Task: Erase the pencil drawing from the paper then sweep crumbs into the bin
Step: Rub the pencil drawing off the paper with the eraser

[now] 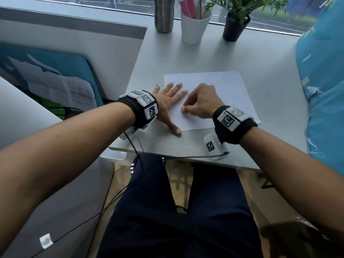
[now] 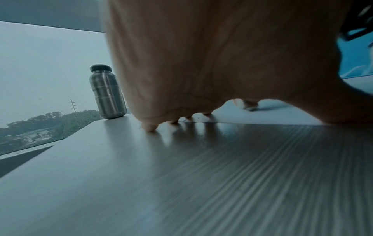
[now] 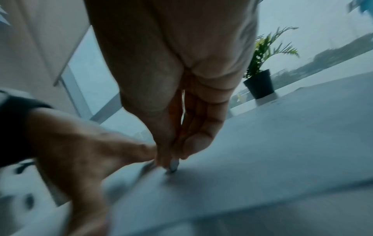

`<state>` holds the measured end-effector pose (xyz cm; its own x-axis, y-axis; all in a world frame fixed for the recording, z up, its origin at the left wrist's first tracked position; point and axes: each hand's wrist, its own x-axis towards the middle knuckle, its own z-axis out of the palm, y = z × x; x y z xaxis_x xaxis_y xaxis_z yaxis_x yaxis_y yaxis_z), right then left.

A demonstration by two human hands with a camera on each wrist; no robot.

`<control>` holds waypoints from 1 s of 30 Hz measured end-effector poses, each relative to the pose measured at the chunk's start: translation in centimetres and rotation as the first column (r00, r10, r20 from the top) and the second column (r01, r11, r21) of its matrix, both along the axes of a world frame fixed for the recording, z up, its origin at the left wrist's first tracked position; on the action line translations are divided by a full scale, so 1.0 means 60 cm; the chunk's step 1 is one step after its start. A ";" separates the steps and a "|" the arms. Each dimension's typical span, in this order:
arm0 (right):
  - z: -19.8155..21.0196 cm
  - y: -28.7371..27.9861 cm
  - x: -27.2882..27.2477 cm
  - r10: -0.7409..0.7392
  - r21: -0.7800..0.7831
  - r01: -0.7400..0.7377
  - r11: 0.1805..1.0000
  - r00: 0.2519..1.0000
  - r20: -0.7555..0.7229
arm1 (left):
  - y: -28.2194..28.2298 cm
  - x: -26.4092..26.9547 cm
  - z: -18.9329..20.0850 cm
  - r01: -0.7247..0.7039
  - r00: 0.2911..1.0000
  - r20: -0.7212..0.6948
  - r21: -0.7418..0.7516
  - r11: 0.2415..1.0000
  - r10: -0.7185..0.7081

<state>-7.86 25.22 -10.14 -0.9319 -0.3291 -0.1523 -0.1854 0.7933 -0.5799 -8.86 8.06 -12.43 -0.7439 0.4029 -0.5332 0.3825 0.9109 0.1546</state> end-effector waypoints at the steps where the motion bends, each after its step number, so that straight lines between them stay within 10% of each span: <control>1: -0.001 -0.007 0.014 0.066 0.011 -0.066 0.998 0.997 0.027 | 0.000 0.000 0.000 0.000 1.000 -0.001 -0.005 1.000 0.000; 8: 0.009 0.001 -0.011 -0.020 0.030 0.021 0.999 1.000 -0.016 | 0.002 0.003 0.003 -0.003 1.000 -0.009 -0.005 1.000 0.003; 12: 0.008 -0.013 0.024 0.173 0.071 -0.173 0.982 0.985 0.014 | 0.003 0.001 0.001 0.000 1.000 -0.011 -0.024 1.000 -0.001; 16: 0.008 0.010 -0.012 0.001 0.050 0.000 0.999 1.000 -0.015 | 0.004 0.002 0.002 -0.009 1.000 -0.006 -0.005 1.000 0.009; 20: 0.001 -0.003 0.032 0.175 0.066 -0.177 0.982 0.984 0.025 | 0.001 0.001 -0.001 -0.004 1.000 -0.008 -0.008 1.000 0.004; 25: 0.006 0.013 -0.012 -0.011 0.054 0.010 0.999 1.000 0.002 | 0.002 0.001 0.000 -0.011 1.000 -0.007 -0.006 1.000 0.011; 30: 0.003 0.002 0.019 0.156 0.079 -0.159 0.984 0.987 0.042 | 0.002 0.000 -0.003 -0.007 1.000 -0.020 -0.010 1.000 0.006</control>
<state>-6.74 25.33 -9.99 -0.8628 -0.4569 -0.2163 -0.2928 0.8005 -0.5230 -8.89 8.16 -12.58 -0.7570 0.3926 -0.5223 0.3796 0.9149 0.1375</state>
